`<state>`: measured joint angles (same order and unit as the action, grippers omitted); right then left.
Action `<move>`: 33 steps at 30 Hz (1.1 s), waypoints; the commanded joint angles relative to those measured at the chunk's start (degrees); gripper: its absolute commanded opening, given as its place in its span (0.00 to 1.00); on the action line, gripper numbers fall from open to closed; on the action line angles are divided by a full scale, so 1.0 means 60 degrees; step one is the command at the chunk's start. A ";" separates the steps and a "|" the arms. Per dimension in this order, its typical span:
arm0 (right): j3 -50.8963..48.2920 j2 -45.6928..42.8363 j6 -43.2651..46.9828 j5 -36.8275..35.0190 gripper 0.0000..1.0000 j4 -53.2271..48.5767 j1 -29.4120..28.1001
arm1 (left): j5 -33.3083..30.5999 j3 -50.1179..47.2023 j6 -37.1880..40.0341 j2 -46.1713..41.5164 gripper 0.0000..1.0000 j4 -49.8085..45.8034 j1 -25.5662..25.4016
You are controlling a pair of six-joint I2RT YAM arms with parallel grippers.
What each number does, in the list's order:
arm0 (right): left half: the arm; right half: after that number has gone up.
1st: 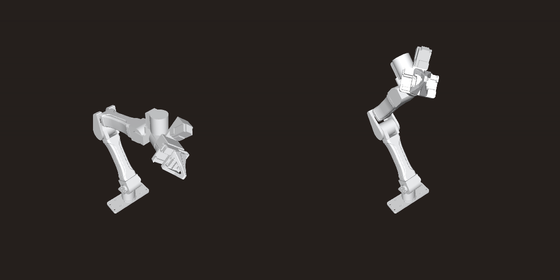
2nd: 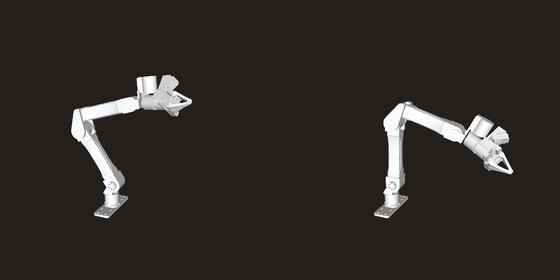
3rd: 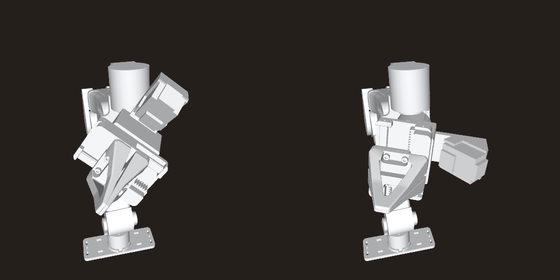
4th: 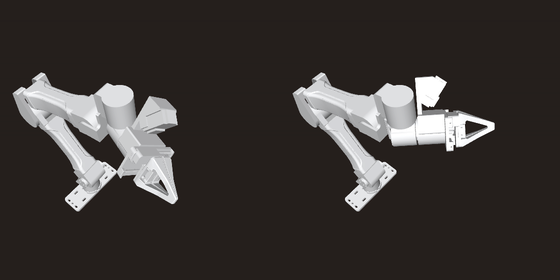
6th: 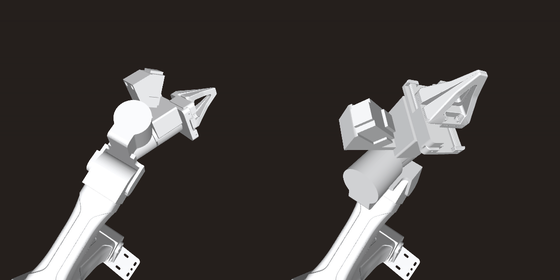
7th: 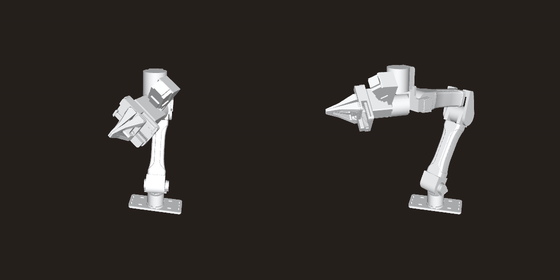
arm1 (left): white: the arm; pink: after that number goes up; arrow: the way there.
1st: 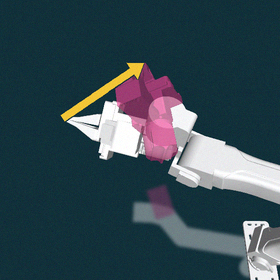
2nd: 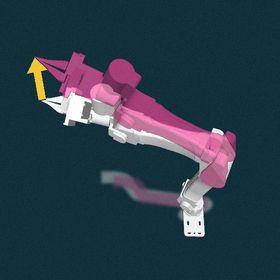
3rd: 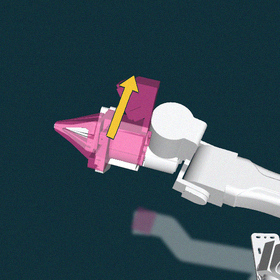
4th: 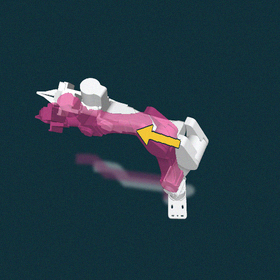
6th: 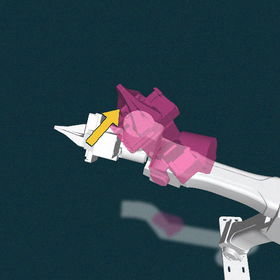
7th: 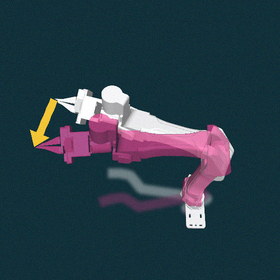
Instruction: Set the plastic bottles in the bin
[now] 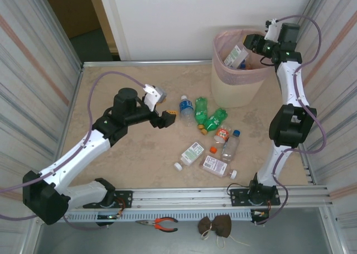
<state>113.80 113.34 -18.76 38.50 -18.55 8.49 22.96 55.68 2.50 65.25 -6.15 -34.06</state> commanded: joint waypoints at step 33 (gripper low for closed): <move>-0.3708 -0.5665 0.0637 -0.1521 0.57 -0.1042 0.0416 | -0.0775 0.2335 -0.1068 0.2858 0.79 -0.1334 -0.0329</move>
<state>93.93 83.57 -15.79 29.56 -25.47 10.94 21.71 66.61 -0.82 80.49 -11.00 -35.79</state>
